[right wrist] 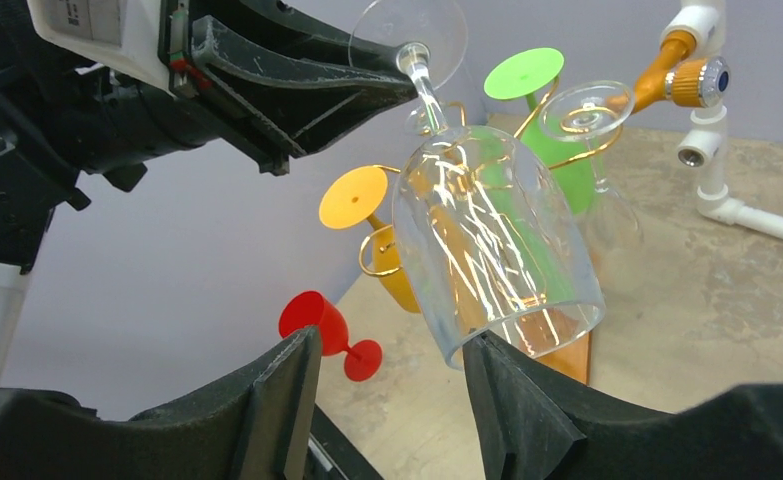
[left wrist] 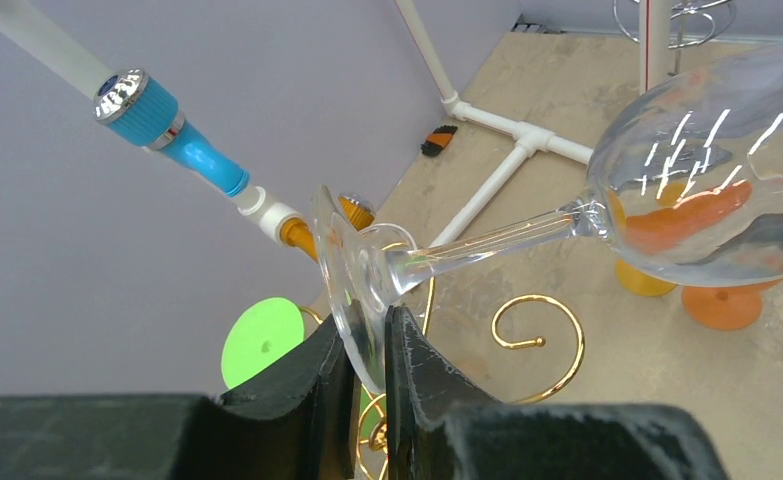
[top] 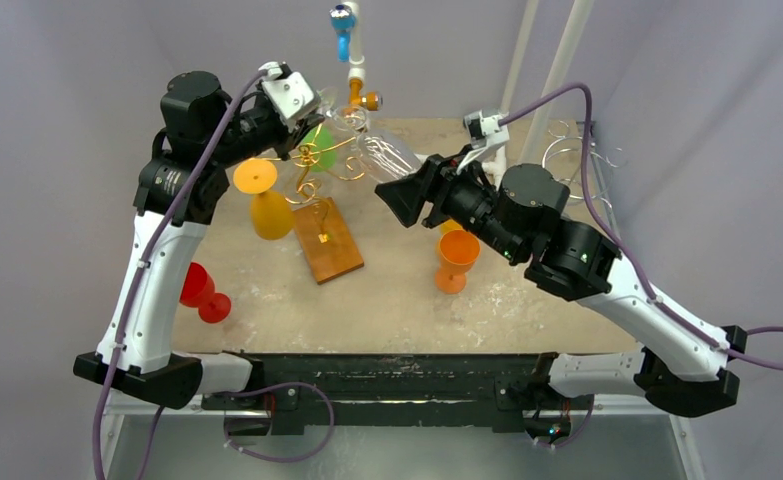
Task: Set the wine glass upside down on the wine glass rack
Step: Turn the wine glass upside down at the wine rack.
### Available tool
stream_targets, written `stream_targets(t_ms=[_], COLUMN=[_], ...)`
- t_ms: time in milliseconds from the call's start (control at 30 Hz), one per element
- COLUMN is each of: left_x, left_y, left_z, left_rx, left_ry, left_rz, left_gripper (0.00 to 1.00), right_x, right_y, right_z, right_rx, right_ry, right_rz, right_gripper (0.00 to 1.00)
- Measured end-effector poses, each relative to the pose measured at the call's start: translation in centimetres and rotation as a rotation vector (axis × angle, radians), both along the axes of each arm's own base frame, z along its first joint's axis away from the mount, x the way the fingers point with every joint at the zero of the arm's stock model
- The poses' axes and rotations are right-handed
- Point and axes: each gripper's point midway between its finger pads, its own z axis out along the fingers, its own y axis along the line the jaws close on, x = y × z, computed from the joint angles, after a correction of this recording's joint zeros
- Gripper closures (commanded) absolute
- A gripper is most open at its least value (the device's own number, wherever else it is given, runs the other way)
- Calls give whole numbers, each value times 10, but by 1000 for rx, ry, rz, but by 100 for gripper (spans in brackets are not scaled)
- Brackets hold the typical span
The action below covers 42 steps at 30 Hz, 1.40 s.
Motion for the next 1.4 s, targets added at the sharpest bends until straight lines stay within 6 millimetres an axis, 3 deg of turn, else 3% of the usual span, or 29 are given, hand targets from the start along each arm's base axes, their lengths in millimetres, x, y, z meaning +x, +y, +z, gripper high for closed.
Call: stream_targets(t_ms=[267,433,700,767,933,1133,1400], left_x=[7,13,11,7,-9,-31,-56], left_y=[9,15,14,12,3,-2,-4], left_z=[0,-9,-13,-10,-4,11,17], left_rx=[67,128,147,145,124,117,154], left_ry=[-56,-79,-99,-109,-136,-205,-298], left_rz=[38,60,43,21,-58,-125,-205], left_gripper=[100,100,100,100,100,100,100], right_x=[3,4,3,5,13,16,6], right_y=[0,-11,-29,-25,1,33,37], right_z=[-15,-7,0,1,1,-35,-51], right_rx=[-58,-66,-85,-104,-163,-280,-309], right_ry=[45,50,44,38,18,48,65], right_rz=[-8,-26,-42,-27,49,166,247], right_gripper=[30,28,9,2,1,1,1])
